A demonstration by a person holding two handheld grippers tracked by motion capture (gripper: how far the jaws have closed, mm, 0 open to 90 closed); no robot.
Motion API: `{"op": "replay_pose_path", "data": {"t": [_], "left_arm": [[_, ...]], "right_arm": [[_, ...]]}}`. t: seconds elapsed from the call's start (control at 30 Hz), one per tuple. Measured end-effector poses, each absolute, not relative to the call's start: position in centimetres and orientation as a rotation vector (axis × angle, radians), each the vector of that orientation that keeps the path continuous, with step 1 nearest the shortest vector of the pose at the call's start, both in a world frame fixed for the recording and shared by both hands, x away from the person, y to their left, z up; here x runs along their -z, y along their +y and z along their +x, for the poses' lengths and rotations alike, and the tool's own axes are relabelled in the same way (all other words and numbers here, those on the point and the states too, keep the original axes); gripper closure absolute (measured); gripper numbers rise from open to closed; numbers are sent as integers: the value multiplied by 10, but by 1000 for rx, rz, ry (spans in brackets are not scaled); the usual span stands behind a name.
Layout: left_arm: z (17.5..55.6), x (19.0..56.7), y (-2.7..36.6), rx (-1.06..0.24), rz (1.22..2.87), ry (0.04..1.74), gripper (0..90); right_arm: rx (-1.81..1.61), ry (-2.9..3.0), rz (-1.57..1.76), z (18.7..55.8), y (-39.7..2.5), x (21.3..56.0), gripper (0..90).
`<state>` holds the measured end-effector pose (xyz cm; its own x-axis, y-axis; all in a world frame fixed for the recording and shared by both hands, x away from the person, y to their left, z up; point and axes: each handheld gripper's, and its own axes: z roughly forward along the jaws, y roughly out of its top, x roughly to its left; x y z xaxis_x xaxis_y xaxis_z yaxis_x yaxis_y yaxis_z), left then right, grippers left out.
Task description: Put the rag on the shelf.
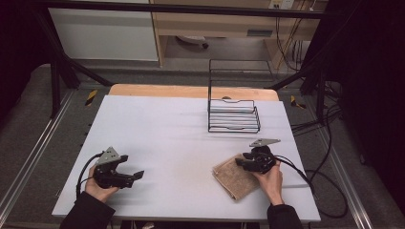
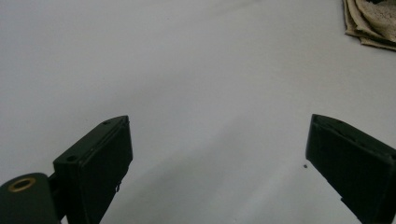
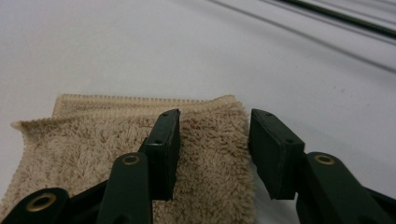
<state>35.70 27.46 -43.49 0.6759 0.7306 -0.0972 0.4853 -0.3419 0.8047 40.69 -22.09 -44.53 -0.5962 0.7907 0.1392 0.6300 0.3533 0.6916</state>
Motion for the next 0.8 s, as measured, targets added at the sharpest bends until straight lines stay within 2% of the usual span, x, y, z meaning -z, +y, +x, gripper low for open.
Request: {"op": "replay_pose_path", "data": {"t": [0.27, 0.3, 0.33, 0.37, 0.4, 0.43, 0.47, 0.8], "left_arm": [[357, 435, 275, -351, 2011, 940, 74], [357, 436, 275, -349, 2012, 940, 74], [357, 436, 275, -349, 2012, 940, 74], [357, 436, 274, -349, 2013, 941, 74], [357, 436, 274, -350, 2015, 939, 74], [358, 436, 275, -351, 2015, 939, 75], [358, 436, 275, -351, 2015, 939, 75], [357, 435, 275, -353, 2010, 942, 77]], "right_arm": [[-1076, 2420, 1324, 407, -219, 446, 616], [-1075, 2424, 1332, 407, -219, 446, 673], [-1075, 2424, 1332, 407, -219, 446, 673], [-1075, 2432, 1340, 407, -219, 446, 732], [-1075, 2432, 1340, 407, -219, 446, 732], [-1077, 2435, 1348, 407, -219, 445, 798], [-1081, 2435, 1344, 407, -219, 445, 816], [-1170, 2426, 1151, 396, -210, 428, 844]]}}
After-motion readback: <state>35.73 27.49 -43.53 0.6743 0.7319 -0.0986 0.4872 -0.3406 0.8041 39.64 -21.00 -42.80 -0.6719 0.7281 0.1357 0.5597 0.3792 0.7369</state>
